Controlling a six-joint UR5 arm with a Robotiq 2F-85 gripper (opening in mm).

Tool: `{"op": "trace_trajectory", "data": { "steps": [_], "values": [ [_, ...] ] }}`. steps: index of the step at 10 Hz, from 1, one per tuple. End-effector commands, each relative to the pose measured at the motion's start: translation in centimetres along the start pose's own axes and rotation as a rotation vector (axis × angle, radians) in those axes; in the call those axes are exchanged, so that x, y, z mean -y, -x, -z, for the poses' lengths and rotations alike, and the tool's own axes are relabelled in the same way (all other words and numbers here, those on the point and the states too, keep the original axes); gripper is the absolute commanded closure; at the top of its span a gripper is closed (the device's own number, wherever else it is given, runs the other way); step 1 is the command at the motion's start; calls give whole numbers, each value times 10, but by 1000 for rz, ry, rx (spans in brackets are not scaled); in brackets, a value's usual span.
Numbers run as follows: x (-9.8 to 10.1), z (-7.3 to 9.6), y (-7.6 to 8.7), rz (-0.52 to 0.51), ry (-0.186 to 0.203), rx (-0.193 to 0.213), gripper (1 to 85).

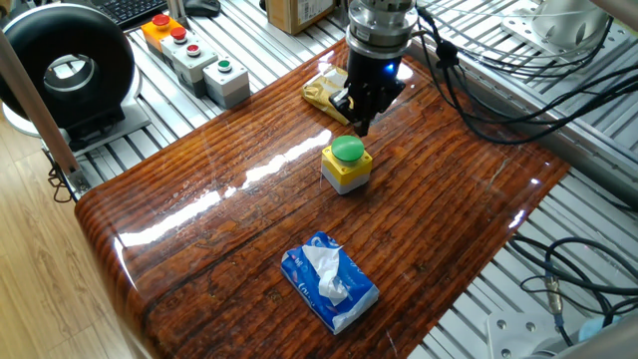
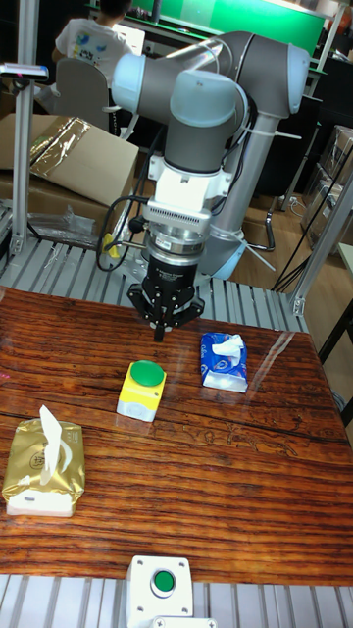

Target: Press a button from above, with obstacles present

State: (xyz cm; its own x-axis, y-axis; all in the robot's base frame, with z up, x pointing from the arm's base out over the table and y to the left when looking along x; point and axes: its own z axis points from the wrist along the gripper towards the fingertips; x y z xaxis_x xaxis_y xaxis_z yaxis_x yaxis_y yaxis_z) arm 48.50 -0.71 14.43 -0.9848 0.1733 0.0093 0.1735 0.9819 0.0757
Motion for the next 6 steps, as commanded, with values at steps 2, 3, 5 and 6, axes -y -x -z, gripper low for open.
{"op": "trace_trajectory", "data": {
  "steps": [2,3,5,6],
  "values": [
    [4,-8,10,22,5,1,843],
    [6,-9,11,23,1,0,843],
    [11,-16,15,34,3,2,843],
    [16,-21,15,46,0,3,843]
  ]
}}
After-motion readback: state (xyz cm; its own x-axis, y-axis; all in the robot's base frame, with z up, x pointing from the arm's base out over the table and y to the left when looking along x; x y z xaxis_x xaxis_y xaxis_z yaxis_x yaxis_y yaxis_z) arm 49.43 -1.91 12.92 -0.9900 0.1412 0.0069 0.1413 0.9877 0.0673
